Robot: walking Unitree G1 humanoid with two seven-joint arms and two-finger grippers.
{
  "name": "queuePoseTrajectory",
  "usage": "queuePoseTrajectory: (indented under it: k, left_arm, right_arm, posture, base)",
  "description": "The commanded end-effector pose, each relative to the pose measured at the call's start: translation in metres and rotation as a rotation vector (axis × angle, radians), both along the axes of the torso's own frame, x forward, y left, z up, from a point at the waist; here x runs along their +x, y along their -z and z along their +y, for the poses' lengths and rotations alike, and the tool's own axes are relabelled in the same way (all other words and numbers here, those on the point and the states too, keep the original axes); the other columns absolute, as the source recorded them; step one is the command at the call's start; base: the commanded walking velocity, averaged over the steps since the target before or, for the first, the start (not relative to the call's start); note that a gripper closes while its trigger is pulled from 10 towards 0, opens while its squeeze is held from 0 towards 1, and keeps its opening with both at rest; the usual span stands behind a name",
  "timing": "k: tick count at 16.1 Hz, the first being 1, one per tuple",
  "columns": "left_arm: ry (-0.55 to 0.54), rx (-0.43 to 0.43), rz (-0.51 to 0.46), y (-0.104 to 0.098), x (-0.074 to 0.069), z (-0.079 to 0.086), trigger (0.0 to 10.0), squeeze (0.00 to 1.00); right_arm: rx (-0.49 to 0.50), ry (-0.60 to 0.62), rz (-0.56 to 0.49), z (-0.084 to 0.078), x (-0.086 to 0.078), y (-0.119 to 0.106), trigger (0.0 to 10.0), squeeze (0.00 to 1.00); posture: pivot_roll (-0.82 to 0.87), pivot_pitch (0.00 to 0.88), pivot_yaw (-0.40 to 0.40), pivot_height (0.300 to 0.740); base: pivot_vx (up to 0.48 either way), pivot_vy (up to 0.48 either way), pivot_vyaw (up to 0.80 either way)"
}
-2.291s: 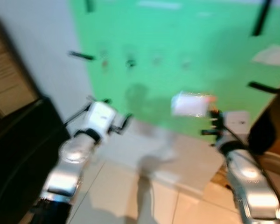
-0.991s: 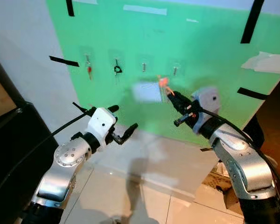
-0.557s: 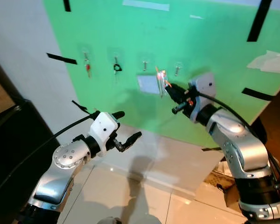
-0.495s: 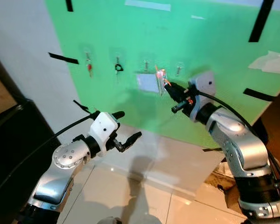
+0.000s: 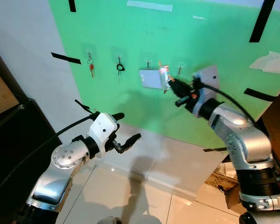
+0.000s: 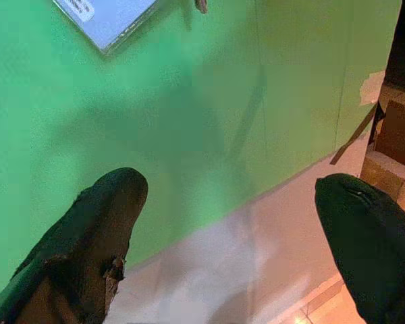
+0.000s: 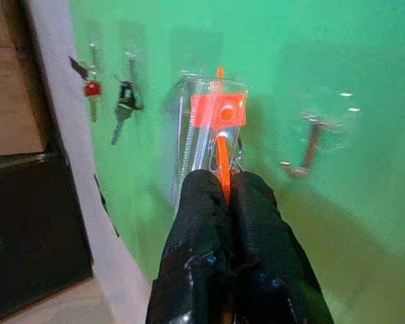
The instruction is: Hang keys on a hook
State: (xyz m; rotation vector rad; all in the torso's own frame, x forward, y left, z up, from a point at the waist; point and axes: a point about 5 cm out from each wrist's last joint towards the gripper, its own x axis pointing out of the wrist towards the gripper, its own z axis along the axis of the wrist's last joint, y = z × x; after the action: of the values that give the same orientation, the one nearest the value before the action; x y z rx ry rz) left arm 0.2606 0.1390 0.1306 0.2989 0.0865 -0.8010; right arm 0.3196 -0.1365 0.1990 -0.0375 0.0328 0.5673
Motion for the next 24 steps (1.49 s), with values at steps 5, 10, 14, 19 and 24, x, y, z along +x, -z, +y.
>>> queuePoseTrajectory:
  k: [5,10,14,19,24]
  left_arm:
    - [0.016,-0.003,-0.007,-0.004,-0.001,-0.001,10.0,0.00]
    - [0.015,-0.001,-0.006,-0.004,-0.001,-0.001,10.0,0.00]
    - [0.015,0.000,-0.006,-0.004,-0.001,0.000,10.0,0.00]
    - [0.020,0.001,-0.005,-0.005,-0.001,0.000,10.0,0.00]
    - [0.018,-0.001,-0.002,-0.005,-0.001,0.000,10.0,0.00]
  right_arm:
    - [0.042,0.012,-0.013,-0.009,0.003,-0.011,10.0,0.00]
    - [0.086,0.085,0.109,-0.015,0.008,-0.001,10.0,0.00]
    - [0.218,0.163,0.196,-0.027,0.013,0.003,10.0,0.00]
    - [0.181,0.058,0.127,-0.020,0.005,-0.005,10.0,0.00]
    - [0.200,-0.004,0.081,-0.016,0.003,-0.018,10.0,0.00]
  posture:
    - [-0.05,0.000,0.024,0.740]
    - [-0.05,0.000,0.022,0.740]
    - [-0.04,0.000,0.025,0.740]
    - [-0.05,0.000,0.028,0.740]
    - [-0.04,0.000,0.028,0.740]
  base:
    - [0.000,0.000,0.00]
    - [0.000,0.000,0.00]
    - [0.000,0.000,0.00]
    - [0.000,0.000,0.00]
    - [0.000,0.000,0.00]
